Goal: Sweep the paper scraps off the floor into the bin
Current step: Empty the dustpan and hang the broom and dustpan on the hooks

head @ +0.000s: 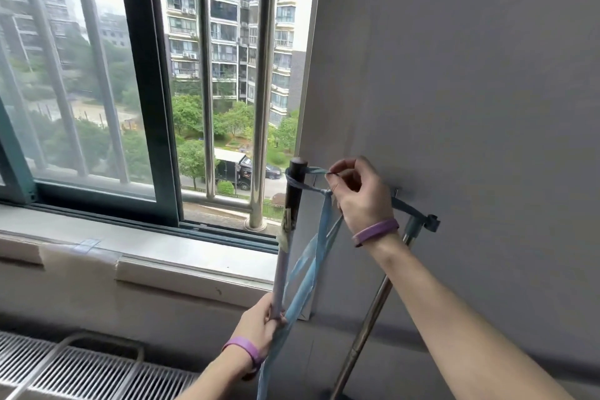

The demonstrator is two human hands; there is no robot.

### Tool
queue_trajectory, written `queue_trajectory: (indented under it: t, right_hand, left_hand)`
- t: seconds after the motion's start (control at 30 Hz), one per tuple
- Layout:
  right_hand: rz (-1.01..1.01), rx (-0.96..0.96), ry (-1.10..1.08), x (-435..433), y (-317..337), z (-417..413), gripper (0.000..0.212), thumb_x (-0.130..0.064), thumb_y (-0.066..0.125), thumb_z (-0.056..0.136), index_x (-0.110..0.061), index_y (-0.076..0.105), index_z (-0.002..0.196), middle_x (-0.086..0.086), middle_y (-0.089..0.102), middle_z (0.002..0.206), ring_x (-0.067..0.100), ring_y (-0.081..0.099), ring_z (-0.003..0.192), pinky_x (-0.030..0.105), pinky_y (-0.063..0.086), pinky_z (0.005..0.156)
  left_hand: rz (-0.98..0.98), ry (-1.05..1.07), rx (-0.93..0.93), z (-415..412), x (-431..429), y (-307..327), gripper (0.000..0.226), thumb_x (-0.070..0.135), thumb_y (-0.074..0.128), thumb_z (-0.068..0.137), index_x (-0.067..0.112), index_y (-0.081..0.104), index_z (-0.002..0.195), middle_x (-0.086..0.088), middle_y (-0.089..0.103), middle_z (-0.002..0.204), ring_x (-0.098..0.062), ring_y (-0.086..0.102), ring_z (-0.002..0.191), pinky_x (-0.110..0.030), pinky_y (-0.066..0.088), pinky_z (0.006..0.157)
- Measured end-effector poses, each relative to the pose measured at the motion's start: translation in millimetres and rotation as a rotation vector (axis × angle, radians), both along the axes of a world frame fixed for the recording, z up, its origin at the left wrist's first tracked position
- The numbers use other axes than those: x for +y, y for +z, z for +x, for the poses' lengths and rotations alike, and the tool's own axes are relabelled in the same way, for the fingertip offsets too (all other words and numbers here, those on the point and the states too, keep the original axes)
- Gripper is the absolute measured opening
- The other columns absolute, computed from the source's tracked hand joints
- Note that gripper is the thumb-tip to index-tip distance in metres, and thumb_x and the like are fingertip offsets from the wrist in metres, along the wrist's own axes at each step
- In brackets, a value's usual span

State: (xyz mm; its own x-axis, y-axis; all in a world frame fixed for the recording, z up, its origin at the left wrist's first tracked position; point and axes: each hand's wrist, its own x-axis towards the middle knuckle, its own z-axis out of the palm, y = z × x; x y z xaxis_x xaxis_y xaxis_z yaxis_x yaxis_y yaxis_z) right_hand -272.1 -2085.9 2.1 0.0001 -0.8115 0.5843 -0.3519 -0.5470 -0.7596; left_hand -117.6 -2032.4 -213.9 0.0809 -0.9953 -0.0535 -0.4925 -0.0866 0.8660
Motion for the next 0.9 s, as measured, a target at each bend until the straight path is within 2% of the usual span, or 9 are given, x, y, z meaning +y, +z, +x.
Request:
queue_trajectory:
  t: [0.1,0.2,0.27,0.37,0.47,0.57,0.63,0.73,0.9]
  right_hand:
    - [0.019,0.180,-0.032,-7,-6,0,0.011,-0.013,0.070,0.085,-0.021,0.064,0.081,-0.014,0.062,0.071,-0.001,0.058,0.067,0.011,0.048,0.062]
    - [0.015,0.250,-0.086,-13,-19,5,0.006,-0.013,0.070,0.084,-0.017,0.067,0.080,-0.010,0.065,0.073,0.005,0.061,0.068,0.017,0.048,0.066]
    - [-0.028,0.276,-0.136,-16,-27,7,0.003,-0.013,0.069,0.084,-0.014,0.068,0.081,-0.004,0.069,0.076,0.013,0.064,0.071,0.025,0.052,0.067]
    - [-0.042,0.265,-0.194,-15,-30,9,0.002,-0.013,0.067,0.084,-0.013,0.068,0.082,0.000,0.071,0.074,0.018,0.066,0.070,0.029,0.054,0.066]
    - [-0.180,0.181,-0.190,-11,-24,9,0.005,-0.013,0.068,0.084,-0.011,0.067,0.078,-0.004,0.068,0.067,0.011,0.061,0.061,0.023,0.051,0.061]
    - [-0.248,0.194,-0.203,-12,-18,11,0.008,-0.014,0.069,0.084,-0.010,0.068,0.077,0.000,0.070,0.068,0.008,0.057,0.060,0.018,0.047,0.058]
    - [-0.261,0.233,-0.232,-13,-20,13,0.009,-0.014,0.069,0.083,-0.011,0.067,0.075,0.000,0.069,0.066,0.012,0.058,0.057,0.022,0.047,0.055]
    - [-0.264,0.409,-0.283,-14,-30,14,0.011,-0.012,0.069,0.081,-0.013,0.063,0.072,0.003,0.065,0.059,0.023,0.058,0.054,0.024,0.043,0.049]
    - [-0.106,0.438,-0.313,-20,-33,15,0.008,-0.018,0.064,0.081,-0.015,0.064,0.075,0.006,0.069,0.069,0.029,0.062,0.067,0.030,0.046,0.059]
  left_hand:
    - [0.034,0.018,0.003,-1,-5,-11,0.030,0.003,0.056,0.086,0.031,0.052,0.074,0.002,0.064,0.076,-0.011,0.055,0.072,-0.013,0.046,0.065]
    - [0.065,0.034,-0.014,-3,-10,-24,0.043,0.001,0.054,0.086,0.040,0.049,0.067,0.004,0.061,0.073,-0.014,0.056,0.074,-0.012,0.046,0.071]
    - [0.114,0.030,-0.029,-5,-13,-31,0.037,0.004,0.051,0.088,0.036,0.043,0.073,0.002,0.062,0.082,-0.022,0.059,0.083,-0.024,0.047,0.080]
    - [0.130,0.012,-0.087,-6,-20,-39,0.024,0.010,0.051,0.090,0.030,0.041,0.080,-0.005,0.065,0.091,-0.028,0.062,0.090,-0.027,0.047,0.080]
    - [0.086,-0.008,-0.120,-1,-26,-39,0.011,0.011,0.050,0.090,0.019,0.048,0.097,-0.008,0.066,0.096,-0.032,0.061,0.094,-0.031,0.049,0.081]
    - [0.059,-0.009,-0.100,2,-30,-38,0.024,0.011,0.050,0.090,0.015,0.050,0.113,-0.006,0.067,0.104,-0.030,0.061,0.100,-0.030,0.048,0.085]
    - [0.064,-0.009,-0.090,0,-31,-38,0.024,0.013,0.052,0.090,0.014,0.050,0.114,-0.005,0.067,0.104,-0.029,0.061,0.099,-0.029,0.048,0.085]
    - [0.115,0.002,-0.083,-6,-30,-43,0.024,0.012,0.051,0.090,0.014,0.051,0.113,-0.008,0.067,0.105,-0.031,0.061,0.099,-0.029,0.047,0.085]
    - [0.188,-0.005,-0.106,-6,-33,-49,0.020,0.011,0.047,0.090,0.020,0.048,0.107,-0.010,0.066,0.104,-0.032,0.061,0.096,-0.031,0.049,0.084]
